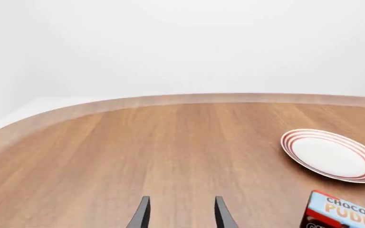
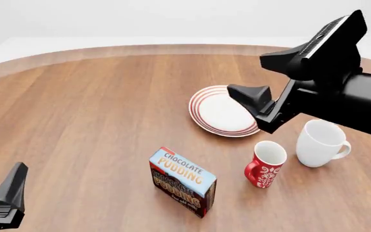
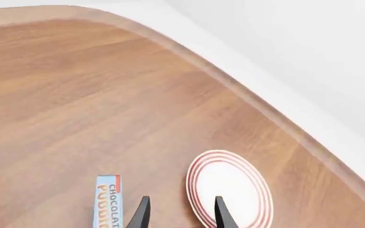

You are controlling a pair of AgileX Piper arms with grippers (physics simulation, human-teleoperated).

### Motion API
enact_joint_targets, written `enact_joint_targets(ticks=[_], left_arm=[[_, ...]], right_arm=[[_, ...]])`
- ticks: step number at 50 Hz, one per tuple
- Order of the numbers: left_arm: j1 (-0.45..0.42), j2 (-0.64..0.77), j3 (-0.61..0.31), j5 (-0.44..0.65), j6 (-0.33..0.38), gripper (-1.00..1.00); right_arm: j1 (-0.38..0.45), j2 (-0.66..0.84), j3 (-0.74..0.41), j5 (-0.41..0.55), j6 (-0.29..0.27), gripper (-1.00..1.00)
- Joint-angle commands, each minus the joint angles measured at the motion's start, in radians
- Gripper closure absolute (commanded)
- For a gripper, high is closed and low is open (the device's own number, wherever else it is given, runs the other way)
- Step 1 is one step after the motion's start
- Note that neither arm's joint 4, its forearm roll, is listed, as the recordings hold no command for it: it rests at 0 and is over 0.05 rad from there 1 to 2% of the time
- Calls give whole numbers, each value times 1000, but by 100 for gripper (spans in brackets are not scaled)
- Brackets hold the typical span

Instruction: Put the chocolate pudding to the right of the plate.

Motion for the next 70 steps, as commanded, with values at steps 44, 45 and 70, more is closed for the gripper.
enact_joint_targets(ticks=[44,45,70], left_arm=[[0,0,0,0,0,-100],[0,0,0,0,0,-100],[0,0,0,0,1,-100]], right_arm=[[205,175,184,-226,166,-100],[206,176,185,-228,168,-100],[195,200,211,-269,203,-100]])
